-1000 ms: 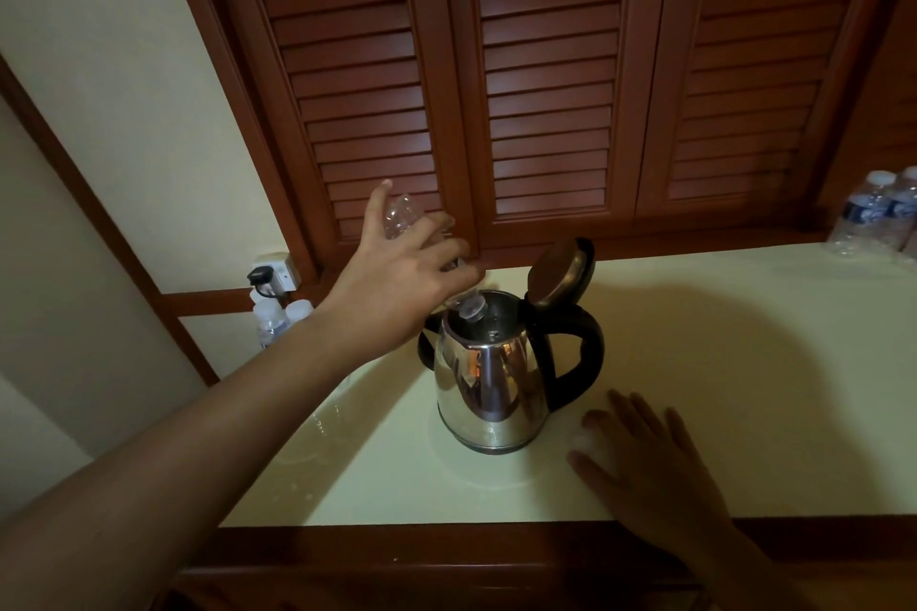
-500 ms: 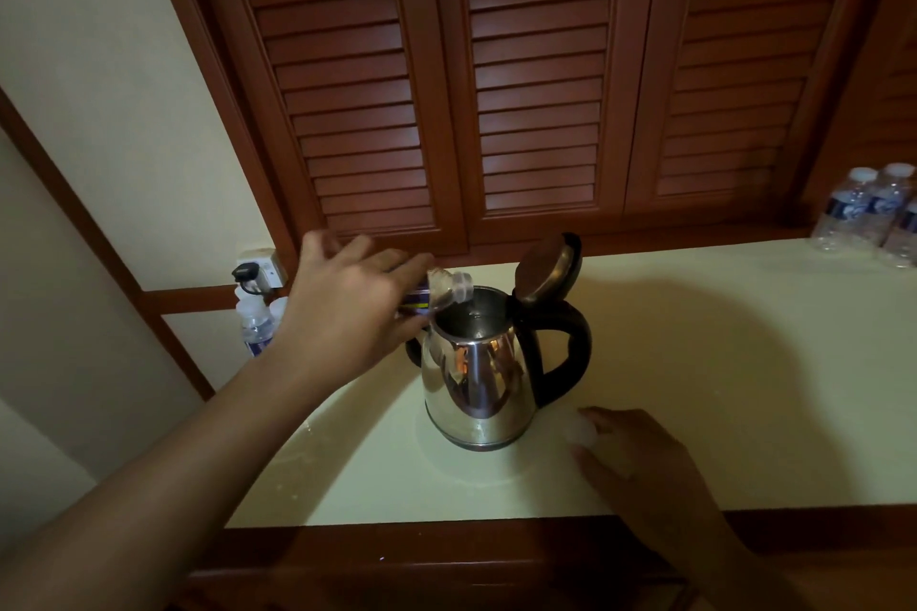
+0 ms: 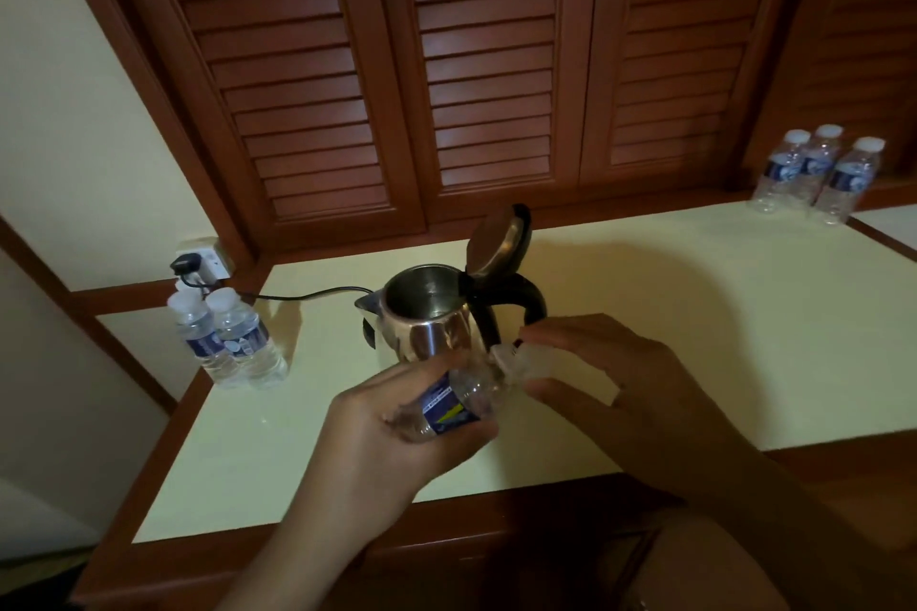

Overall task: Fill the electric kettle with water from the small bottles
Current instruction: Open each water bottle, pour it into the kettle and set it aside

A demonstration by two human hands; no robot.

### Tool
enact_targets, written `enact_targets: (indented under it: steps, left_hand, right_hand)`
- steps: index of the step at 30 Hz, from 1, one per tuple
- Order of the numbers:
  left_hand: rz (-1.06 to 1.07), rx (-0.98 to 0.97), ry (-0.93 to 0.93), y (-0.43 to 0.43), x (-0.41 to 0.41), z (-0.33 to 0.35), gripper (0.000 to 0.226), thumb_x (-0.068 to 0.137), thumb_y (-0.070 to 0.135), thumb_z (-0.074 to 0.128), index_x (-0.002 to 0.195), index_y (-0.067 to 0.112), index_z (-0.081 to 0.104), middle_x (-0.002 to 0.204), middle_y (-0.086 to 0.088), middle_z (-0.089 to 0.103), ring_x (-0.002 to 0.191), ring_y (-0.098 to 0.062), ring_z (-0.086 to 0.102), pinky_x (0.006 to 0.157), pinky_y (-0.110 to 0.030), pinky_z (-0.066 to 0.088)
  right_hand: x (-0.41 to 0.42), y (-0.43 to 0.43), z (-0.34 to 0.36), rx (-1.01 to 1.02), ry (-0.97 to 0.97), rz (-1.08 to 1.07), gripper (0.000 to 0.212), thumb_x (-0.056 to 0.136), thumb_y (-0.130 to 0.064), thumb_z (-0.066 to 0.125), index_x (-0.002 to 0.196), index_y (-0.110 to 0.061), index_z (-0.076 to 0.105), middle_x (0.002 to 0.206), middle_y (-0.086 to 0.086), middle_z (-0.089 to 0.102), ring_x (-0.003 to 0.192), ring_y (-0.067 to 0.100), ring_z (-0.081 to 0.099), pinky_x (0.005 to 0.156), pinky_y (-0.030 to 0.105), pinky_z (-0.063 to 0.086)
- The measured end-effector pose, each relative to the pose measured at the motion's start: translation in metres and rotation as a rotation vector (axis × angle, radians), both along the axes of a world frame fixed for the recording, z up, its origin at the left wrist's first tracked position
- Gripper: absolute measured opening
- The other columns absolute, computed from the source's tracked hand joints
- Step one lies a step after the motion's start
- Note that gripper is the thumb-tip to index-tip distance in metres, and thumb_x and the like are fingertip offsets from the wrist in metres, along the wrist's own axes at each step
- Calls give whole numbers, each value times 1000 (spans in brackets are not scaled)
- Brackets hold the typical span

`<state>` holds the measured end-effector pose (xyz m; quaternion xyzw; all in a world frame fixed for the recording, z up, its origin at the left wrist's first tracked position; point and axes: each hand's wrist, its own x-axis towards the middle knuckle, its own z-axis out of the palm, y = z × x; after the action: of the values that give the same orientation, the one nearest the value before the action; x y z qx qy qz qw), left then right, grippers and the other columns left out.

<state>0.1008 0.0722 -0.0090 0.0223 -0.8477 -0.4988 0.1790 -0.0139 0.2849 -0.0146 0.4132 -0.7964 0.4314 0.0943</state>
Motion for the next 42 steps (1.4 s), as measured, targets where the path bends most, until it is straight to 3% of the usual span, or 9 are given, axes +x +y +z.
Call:
enact_targets:
  steps: [7,15,18,23,28,30,33,38,42]
  left_hand:
    - [-160,-42,-91,21,-32,2,49,76,30,92,118,49,75,115,18,77,107,-3,74,92,-33,63]
    - [-361,-19,-180,81,-95,15,35,79,18,91,102,42,80,97,6,79,88,-6,75,78,-24,57]
    - [-443,85,-284,110,-126,18,28,81,16,90,95,39,82,96,5,82,86,-1,73,76,-17,53]
    - [-783,445,-506,156,-191,18,28,78,21,88,98,2,81,82,-16,77,66,-21,73,59,-30,60]
    - [-1096,767,-695,224,-246,14,38,82,33,87,95,-2,77,86,-24,72,61,-26,73,53,-34,59]
    - [-1054,648,-598,254,-264,21,22,85,22,84,93,2,79,84,-19,75,61,-23,72,55,-32,59]
    - [-768,165,-242,292,-287,37,9,84,12,85,81,20,81,74,9,72,64,-8,63,63,-26,50]
    - [-237,-507,227,340,-315,18,52,75,63,79,110,24,78,87,21,66,72,-1,60,65,-23,51]
    - [-254,-312,136,354,-332,19,53,75,60,85,121,37,72,106,19,74,94,-4,69,80,-24,56]
  right_hand:
    - [-13,36,-1,-42,-38,25,39,90,-30,69,129,-24,68,117,-14,68,109,-3,62,89,5,42]
    - [-44,109,10,-16,-39,14,43,86,-18,72,128,-24,69,121,-18,69,113,-2,62,94,13,48]
    - [-64,143,19,-7,-92,2,41,82,-19,76,122,-27,72,118,-22,71,110,-3,65,90,11,49]
    - [-104,201,34,-10,-43,82,40,83,-16,81,122,-16,73,114,-13,73,106,5,69,89,16,52]
    - [-148,252,60,126,372,18,29,94,-36,63,90,-9,74,86,-5,68,80,4,59,74,7,42]
    - [-171,269,64,174,473,-10,48,102,-43,50,69,-12,64,68,-2,59,66,12,51,65,18,39]
    - [-211,294,59,202,364,-118,60,104,-51,36,56,-19,50,51,-6,46,48,11,45,52,32,38]
    - [-251,319,55,253,-307,-409,67,96,-62,44,52,-12,49,47,3,49,46,9,47,59,33,44]
    - [-279,342,60,267,-210,-381,59,90,-63,49,68,-10,65,58,5,60,59,9,57,58,19,43]
